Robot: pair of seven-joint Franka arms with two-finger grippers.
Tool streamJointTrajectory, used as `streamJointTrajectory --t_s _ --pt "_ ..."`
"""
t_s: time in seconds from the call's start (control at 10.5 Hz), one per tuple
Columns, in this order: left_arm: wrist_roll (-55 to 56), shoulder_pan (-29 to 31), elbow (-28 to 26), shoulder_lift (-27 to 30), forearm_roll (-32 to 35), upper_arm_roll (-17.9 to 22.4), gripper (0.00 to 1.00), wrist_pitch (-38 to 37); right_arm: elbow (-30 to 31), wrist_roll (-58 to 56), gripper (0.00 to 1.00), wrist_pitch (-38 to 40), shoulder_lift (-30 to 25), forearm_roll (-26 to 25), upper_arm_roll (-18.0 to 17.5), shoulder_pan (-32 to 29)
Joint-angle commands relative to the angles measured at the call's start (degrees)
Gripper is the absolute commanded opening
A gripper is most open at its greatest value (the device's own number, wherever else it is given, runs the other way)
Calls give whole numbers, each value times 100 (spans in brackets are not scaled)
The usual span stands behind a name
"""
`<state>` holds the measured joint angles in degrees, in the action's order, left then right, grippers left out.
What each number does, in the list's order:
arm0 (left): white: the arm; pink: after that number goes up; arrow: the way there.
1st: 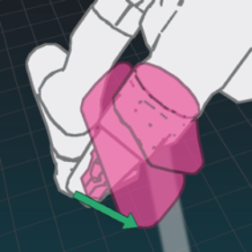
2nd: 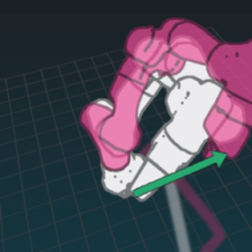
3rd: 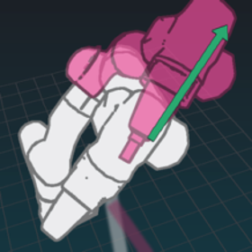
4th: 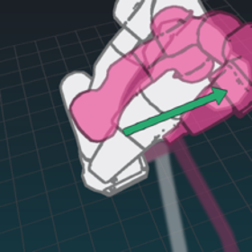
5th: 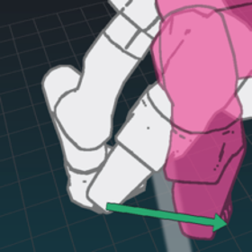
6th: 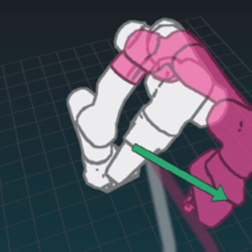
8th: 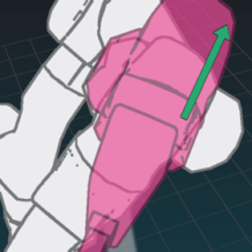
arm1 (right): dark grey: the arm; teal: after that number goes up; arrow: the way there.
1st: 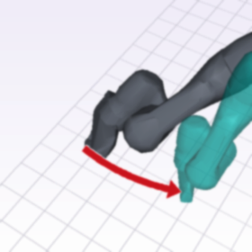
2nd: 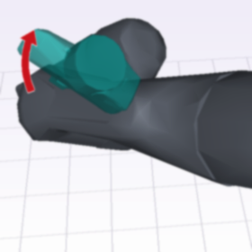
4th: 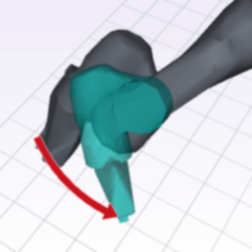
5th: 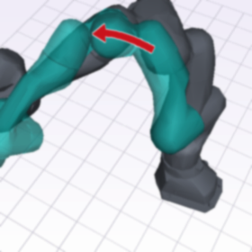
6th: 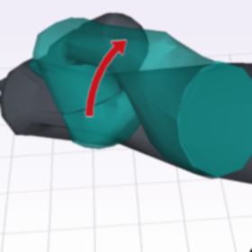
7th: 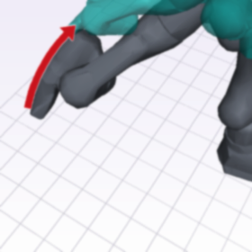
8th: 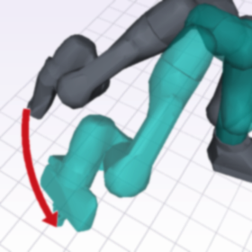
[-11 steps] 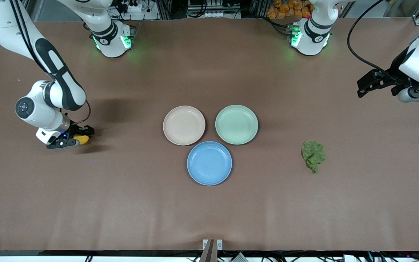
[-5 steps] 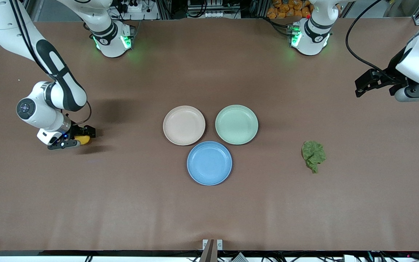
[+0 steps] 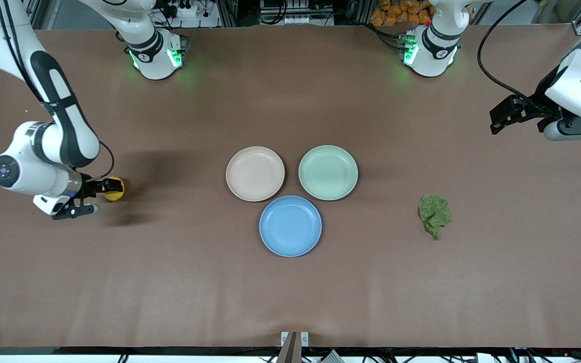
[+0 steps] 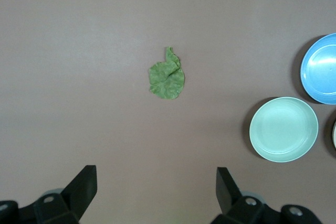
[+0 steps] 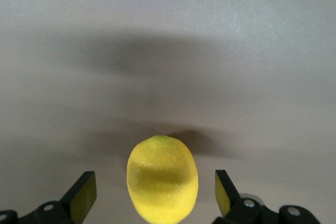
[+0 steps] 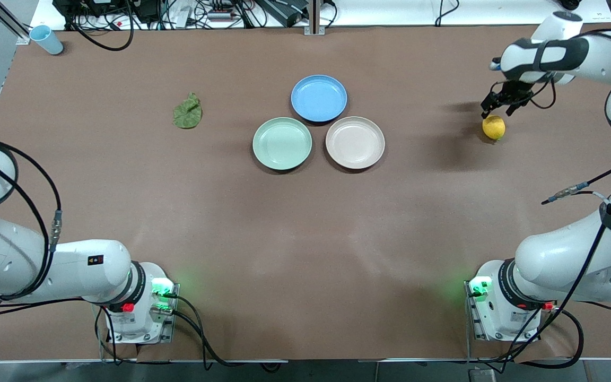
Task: Pick lemon and lettuce from plates
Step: 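Open the right gripper to release the lemon and draw it back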
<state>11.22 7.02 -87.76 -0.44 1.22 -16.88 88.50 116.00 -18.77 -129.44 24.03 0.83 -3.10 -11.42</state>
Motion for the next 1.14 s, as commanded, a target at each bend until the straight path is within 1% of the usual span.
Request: streamJointTrajectory --t_s 0.0,0.19,0.38,0.57,0.76,1.04 --pt "-59 10 -39 18 -113 1 100 -17 -803 -4 100 1040 -30 5 -24 -18" --pt "-129 71 -31 -17 -122 9 100 -17 -1244 75 100 1542 -47 5 -42 -1" --pt "-112 10 -30 -79 -105 10 100 -17 -1474 417 100 1790 -187 5 -77 -1" --pt "-120 -8 22 -79 -104 1 100 -17 -1545 1021 100 1940 -424 -4 -86 174" --pt "-33 -51 22 -96 -113 1 100 -17 -1545 1865 100 2001 -688 -65 -77 490" --pt "-24 -95 22 -96 -96 1 100 -17 -1606 1965 100 2501 -1110 -65 -77 553"
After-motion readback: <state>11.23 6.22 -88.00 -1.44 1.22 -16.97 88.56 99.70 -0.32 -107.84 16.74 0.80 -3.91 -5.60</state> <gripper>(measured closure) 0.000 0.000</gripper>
